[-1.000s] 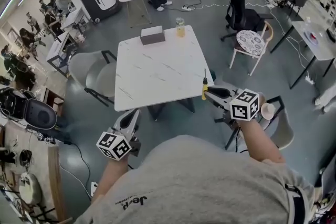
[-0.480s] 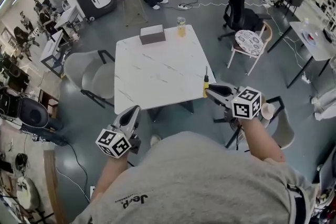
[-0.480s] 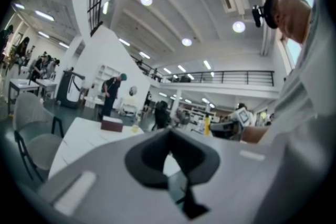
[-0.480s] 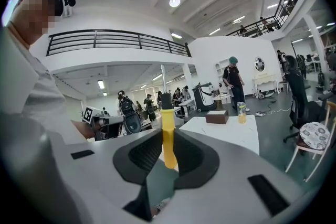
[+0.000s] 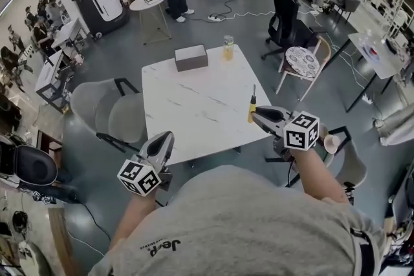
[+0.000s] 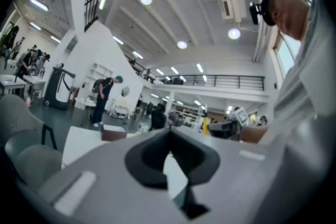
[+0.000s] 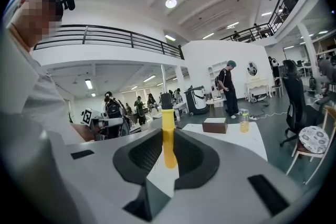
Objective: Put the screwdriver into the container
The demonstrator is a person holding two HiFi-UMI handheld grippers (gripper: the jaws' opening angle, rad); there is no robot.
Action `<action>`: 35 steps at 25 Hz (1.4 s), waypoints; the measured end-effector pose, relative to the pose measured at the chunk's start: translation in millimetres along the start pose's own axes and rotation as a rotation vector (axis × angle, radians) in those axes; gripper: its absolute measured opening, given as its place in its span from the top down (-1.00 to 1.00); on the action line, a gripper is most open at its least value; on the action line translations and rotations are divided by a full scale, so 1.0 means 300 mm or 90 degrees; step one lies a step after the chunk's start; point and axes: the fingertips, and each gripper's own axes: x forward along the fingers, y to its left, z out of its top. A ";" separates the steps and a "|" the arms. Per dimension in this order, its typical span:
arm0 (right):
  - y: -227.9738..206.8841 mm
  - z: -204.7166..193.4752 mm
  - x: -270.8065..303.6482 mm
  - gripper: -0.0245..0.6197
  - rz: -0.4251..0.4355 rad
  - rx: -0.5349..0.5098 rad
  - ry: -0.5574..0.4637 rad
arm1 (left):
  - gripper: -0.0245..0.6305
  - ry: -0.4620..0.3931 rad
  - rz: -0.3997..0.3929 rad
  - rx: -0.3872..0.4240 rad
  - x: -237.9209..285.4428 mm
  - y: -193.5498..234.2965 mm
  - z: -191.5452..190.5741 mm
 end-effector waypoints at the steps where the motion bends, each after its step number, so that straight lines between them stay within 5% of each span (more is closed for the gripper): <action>1: 0.008 0.014 0.040 0.72 -0.001 -0.002 0.001 | 0.91 0.001 -0.003 0.001 -0.004 0.039 0.016; 21: -0.055 0.178 0.568 0.72 -0.049 -0.002 0.018 | 0.91 0.006 -0.040 -0.003 0.018 0.593 0.157; 35: -0.144 0.176 0.687 0.72 -0.047 0.013 0.043 | 0.91 0.013 -0.039 -0.021 0.106 0.729 0.161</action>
